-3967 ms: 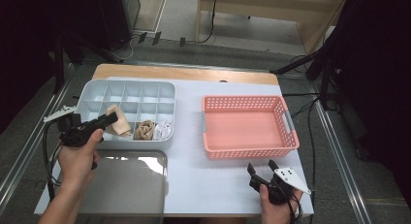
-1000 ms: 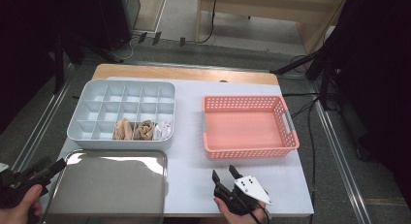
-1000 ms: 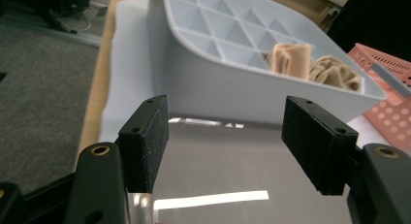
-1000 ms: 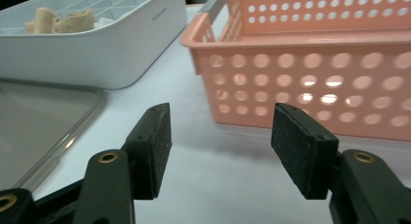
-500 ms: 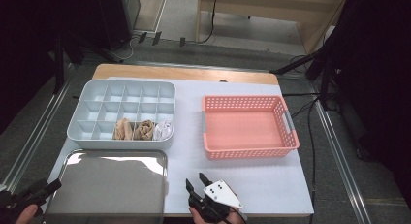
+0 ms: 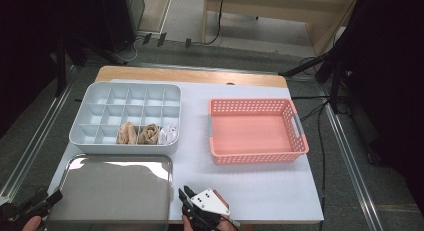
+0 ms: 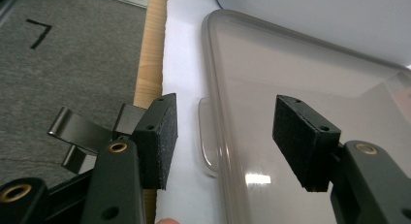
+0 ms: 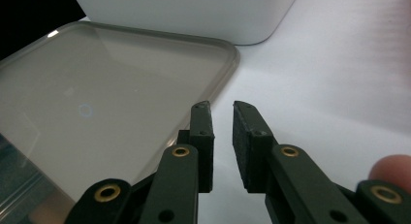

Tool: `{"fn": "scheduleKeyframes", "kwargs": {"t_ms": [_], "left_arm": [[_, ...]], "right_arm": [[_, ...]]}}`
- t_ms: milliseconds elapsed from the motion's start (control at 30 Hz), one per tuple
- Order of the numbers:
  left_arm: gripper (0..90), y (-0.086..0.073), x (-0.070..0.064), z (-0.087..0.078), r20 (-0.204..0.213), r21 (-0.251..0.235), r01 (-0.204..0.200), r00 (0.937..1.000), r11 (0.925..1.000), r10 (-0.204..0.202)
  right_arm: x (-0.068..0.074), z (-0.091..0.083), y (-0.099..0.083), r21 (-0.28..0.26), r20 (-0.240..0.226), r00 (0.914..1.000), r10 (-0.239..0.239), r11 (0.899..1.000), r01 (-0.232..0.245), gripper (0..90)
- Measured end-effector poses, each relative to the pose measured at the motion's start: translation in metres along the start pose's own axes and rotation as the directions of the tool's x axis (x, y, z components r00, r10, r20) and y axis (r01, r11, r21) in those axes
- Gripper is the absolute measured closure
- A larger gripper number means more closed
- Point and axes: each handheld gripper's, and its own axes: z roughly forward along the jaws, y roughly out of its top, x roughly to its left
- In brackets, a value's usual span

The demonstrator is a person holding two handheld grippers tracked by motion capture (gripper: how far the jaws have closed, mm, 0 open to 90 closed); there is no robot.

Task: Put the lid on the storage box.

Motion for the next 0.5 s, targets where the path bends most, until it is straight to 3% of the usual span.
{"fn": "scheduleKeyframes", "kwargs": {"t_ms": [67,233,400,500], "left_arm": [[43.2,0.0,0.001,-0.001,-0.011,-0.007,0.01,0.9999,0.9999,-0.01],[47.4,0.001,0.008,-0.007,0.007,-0.016,0.038,0.9993,0.9992,-0.038],[49.4,0.0,0.011,-0.008,0.022,-0.003,0.052,0.9984,0.9986,-0.052],[51.5,0.0,0.013,-0.008,0.022,-0.007,0.067,0.9975,0.9977,-0.067]], "right_arm": [[0.002,0.004,-0.001,0.03,-0.029,0.9996,0.003,1.0,-0.002,78.7],[0.007,0.011,-0.003,0.028,-0.023,0.9996,-0.018,0.999,0.018,77.4],[0.005,0.016,-0.002,0.033,-0.037,0.9948,0.095,0.995,-0.094,73.7],[0.009,0.02,0.0,0.051,-0.025,0.9928,0.117,0.992,-0.116,67.7]]}}
